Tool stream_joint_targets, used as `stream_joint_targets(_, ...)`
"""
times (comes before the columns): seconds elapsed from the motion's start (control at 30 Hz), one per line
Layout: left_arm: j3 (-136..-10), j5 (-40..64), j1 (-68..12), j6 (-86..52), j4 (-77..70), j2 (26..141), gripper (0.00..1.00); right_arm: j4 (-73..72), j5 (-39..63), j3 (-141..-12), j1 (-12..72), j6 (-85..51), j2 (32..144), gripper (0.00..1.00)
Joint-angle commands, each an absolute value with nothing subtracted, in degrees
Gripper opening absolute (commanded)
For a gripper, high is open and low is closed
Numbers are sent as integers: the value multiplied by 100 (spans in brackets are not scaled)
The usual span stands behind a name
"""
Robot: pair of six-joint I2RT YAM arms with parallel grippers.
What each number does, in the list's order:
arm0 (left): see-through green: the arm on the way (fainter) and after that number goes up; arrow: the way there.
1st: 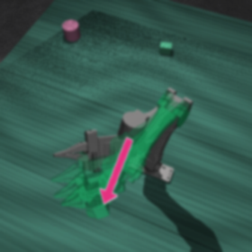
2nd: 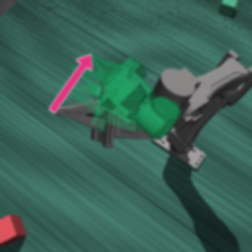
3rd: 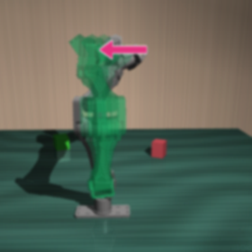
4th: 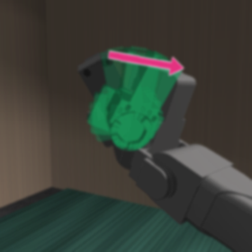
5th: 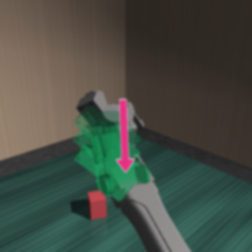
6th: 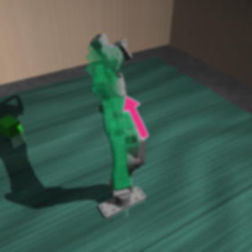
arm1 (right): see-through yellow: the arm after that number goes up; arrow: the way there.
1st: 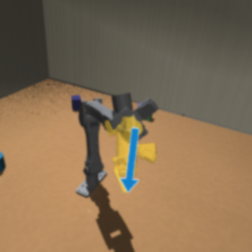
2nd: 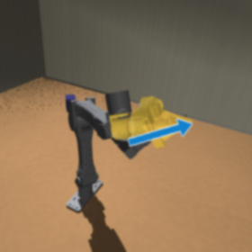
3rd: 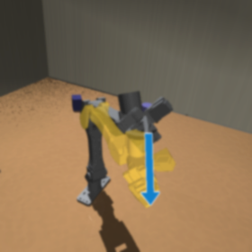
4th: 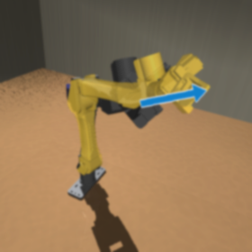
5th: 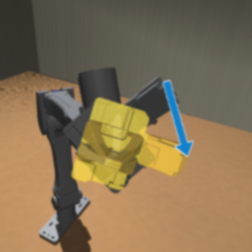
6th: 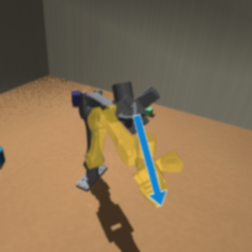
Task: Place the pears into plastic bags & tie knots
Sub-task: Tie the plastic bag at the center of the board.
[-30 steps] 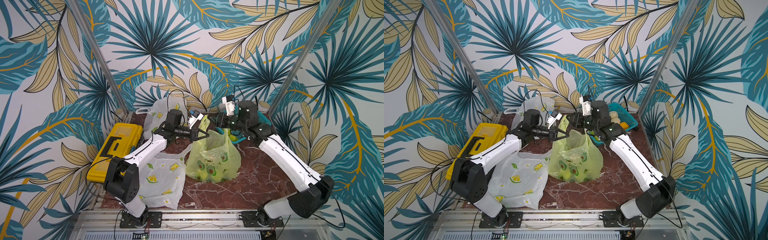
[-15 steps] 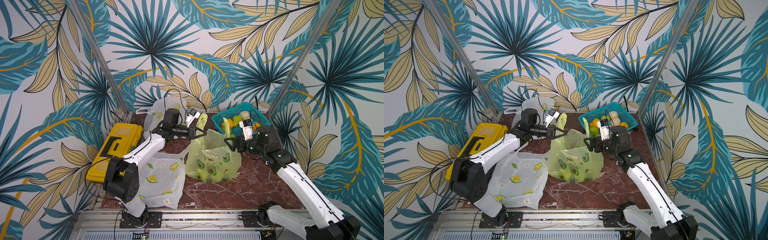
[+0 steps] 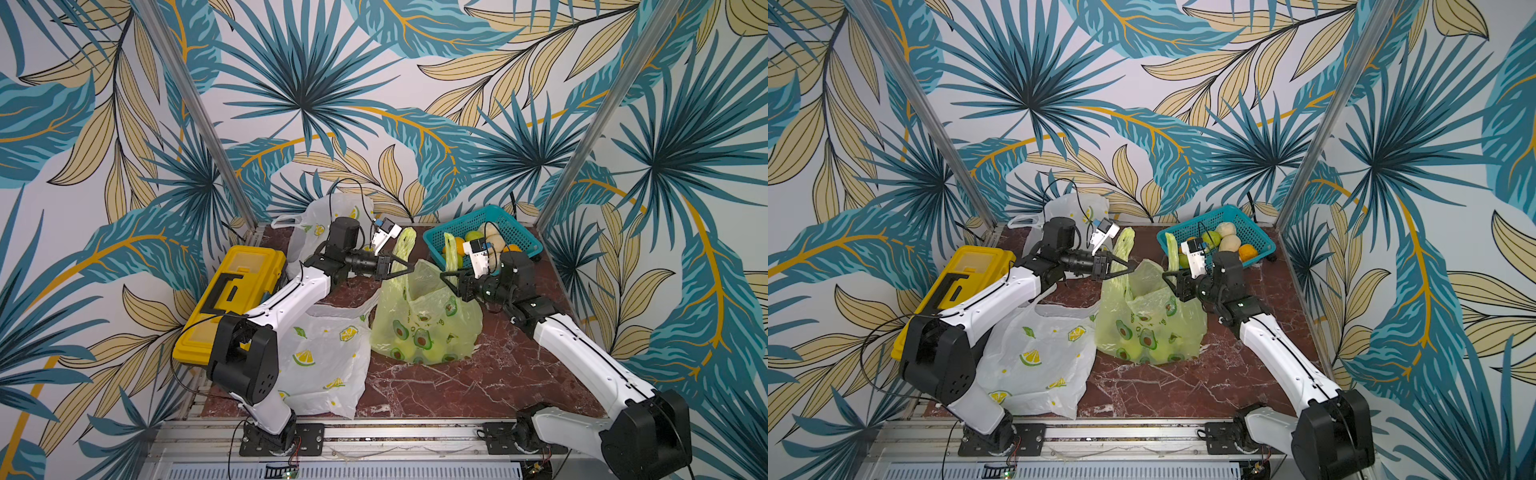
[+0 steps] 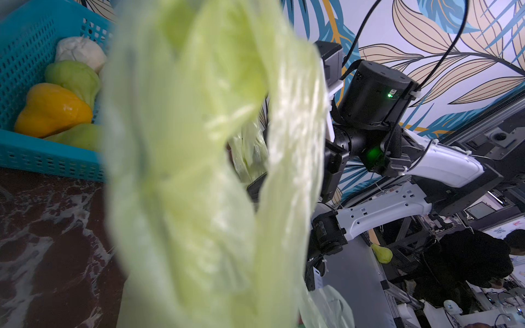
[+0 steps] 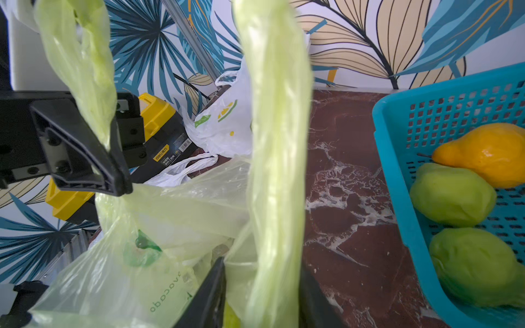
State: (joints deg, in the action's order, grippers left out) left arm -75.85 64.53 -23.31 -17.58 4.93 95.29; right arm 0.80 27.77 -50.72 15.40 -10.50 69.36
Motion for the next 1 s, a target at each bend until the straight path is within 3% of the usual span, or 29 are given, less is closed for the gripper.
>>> stream_joint_targets(0.0, -7518, 6526, -2292, -1902, 432, 9619, 0, -463, 3080, -4957, 1503, -1188, 6827, 18)
stream_joint_targets(0.1, -7665, 6532, -2206, -1820, 972, 9672, 0, -172, 3097, -4950, 1533, -1149, 6632, 8)
stream_joint_targets(0.27, -8562, 6484, -2470, -997, 2629, 10264, 0, 694, 2533, -4991, 1727, -352, 6142, 0)
stream_joint_targets(0.47, -9153, 6936, -2606, -382, 3380, 10659, 0, 2337, 1631, -5843, 2367, 1016, 6420, 0)
stream_joint_targets(0.73, -9282, 7555, -2654, 109, 3832, 10727, 12, 3305, 823, -6749, 2942, 2054, 7199, 0)
stream_joint_targets(0.97, -9270, 7654, -2654, 253, 3843, 10577, 31, 3671, 683, -7062, 3179, 2424, 7440, 0)
